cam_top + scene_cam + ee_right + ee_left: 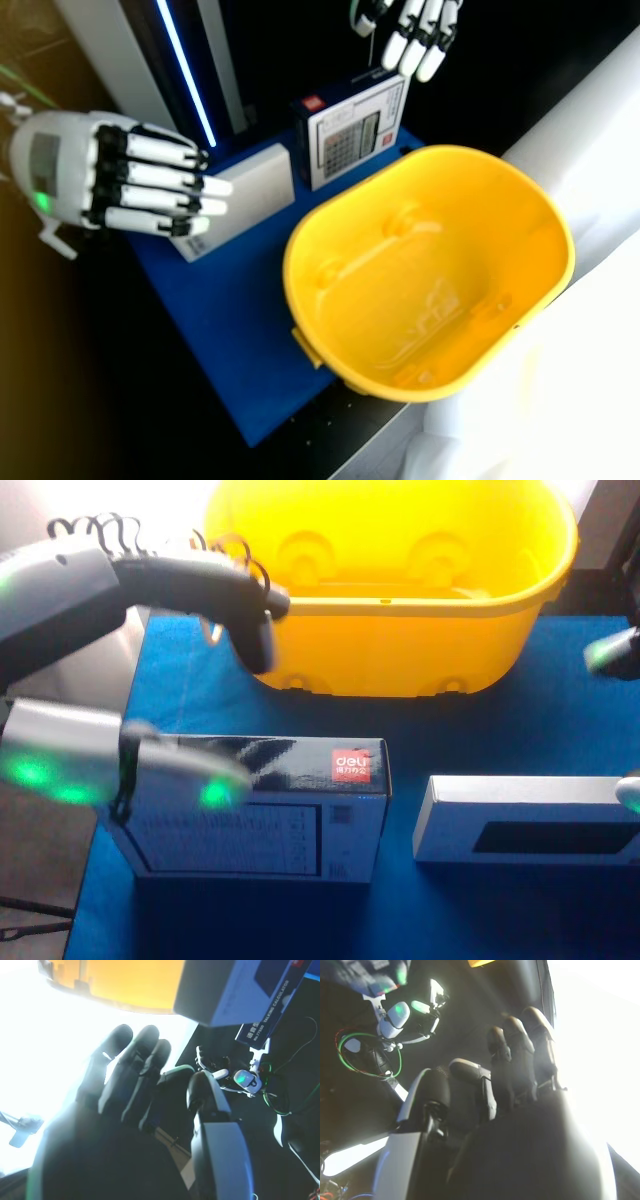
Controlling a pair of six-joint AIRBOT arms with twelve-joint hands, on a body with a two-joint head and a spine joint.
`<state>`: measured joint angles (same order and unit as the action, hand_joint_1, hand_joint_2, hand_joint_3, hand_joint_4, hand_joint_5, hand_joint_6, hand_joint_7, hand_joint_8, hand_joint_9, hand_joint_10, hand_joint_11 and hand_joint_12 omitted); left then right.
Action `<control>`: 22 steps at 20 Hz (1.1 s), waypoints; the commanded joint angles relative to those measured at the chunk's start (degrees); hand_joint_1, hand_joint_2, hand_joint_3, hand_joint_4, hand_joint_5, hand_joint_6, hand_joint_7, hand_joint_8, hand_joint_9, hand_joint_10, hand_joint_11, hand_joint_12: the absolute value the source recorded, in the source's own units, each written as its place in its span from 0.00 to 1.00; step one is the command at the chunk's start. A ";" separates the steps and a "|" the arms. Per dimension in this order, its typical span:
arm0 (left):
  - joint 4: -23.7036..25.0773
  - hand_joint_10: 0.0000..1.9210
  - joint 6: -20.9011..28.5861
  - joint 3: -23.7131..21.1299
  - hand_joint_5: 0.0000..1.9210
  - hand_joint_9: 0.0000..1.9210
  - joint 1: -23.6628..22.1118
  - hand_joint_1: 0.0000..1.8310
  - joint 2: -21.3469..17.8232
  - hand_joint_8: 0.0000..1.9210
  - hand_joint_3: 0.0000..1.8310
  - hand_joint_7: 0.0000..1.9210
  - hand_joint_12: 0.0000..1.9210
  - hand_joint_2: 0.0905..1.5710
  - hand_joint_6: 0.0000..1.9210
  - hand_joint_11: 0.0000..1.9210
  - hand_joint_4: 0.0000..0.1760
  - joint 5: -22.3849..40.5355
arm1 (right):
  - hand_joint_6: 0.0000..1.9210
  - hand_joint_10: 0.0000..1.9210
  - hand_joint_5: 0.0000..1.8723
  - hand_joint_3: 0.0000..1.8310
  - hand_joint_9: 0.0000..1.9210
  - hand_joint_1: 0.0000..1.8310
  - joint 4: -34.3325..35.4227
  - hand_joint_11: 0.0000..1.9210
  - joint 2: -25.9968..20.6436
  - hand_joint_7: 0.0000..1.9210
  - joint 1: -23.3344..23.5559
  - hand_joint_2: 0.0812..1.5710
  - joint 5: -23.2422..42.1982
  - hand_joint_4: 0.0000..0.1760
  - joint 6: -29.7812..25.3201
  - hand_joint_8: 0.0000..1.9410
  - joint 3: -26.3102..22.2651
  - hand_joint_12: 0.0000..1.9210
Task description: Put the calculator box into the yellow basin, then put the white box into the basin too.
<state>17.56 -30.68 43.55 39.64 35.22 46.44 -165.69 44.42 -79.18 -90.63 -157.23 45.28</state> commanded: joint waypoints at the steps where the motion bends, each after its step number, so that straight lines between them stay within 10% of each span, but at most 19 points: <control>1: -1.87 0.04 0.09 0.00 0.30 0.31 -0.51 0.36 0.13 0.00 0.00 0.29 0.48 0.53 0.00 0.11 0.10 6.95 | 0.09 0.29 0.34 0.00 0.28 0.49 -0.18 0.13 0.08 0.33 0.23 0.55 -7.21 0.00 -0.45 0.15 0.24 0.65; 5: -1.94 0.01 0.06 0.02 0.29 0.33 -0.49 0.37 0.13 0.00 0.00 0.29 0.45 0.51 0.00 0.13 0.09 6.72 | 0.07 0.28 0.35 0.00 0.28 0.49 -0.17 0.13 0.10 0.35 0.23 0.54 -7.20 0.00 -0.45 0.13 0.24 0.63; 13: -2.40 0.00 -0.28 0.87 0.25 0.24 0.29 0.34 1.66 0.00 0.00 0.25 0.52 0.51 0.00 0.01 0.49 1.63 | 0.00 0.13 0.35 0.00 0.31 0.49 1.68 0.09 1.34 0.37 0.22 0.43 -5.37 0.00 -0.43 0.01 1.01 0.59; 18: -2.81 0.01 1.68 2.72 0.25 0.26 2.92 0.36 4.24 0.00 0.00 0.26 0.65 0.52 0.00 0.00 0.31 -1.27 | 0.00 0.14 0.33 0.00 0.29 0.44 2.16 0.07 3.66 0.36 0.24 0.43 0.41 0.00 -0.43 0.01 2.14 0.65; 20: -2.83 0.02 2.24 3.27 0.26 0.28 3.65 0.37 5.11 0.01 0.01 0.27 0.67 0.54 0.00 0.01 0.08 -2.18 | 0.00 0.14 0.34 0.00 0.29 0.41 1.98 0.08 4.43 0.36 0.24 0.42 1.96 0.00 -0.43 0.00 2.24 0.64; 22: -3.08 0.02 2.45 3.63 0.26 0.28 4.37 0.37 5.66 0.00 0.00 0.27 0.69 0.53 0.00 0.01 0.26 -2.90 | 0.00 0.14 0.35 0.00 0.30 0.40 1.71 0.06 5.13 0.36 0.23 0.41 2.82 0.00 -0.43 0.00 2.43 0.66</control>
<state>15.79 -28.73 47.07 44.56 40.82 37.76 -163.41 49.63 -79.18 -81.32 -157.18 47.46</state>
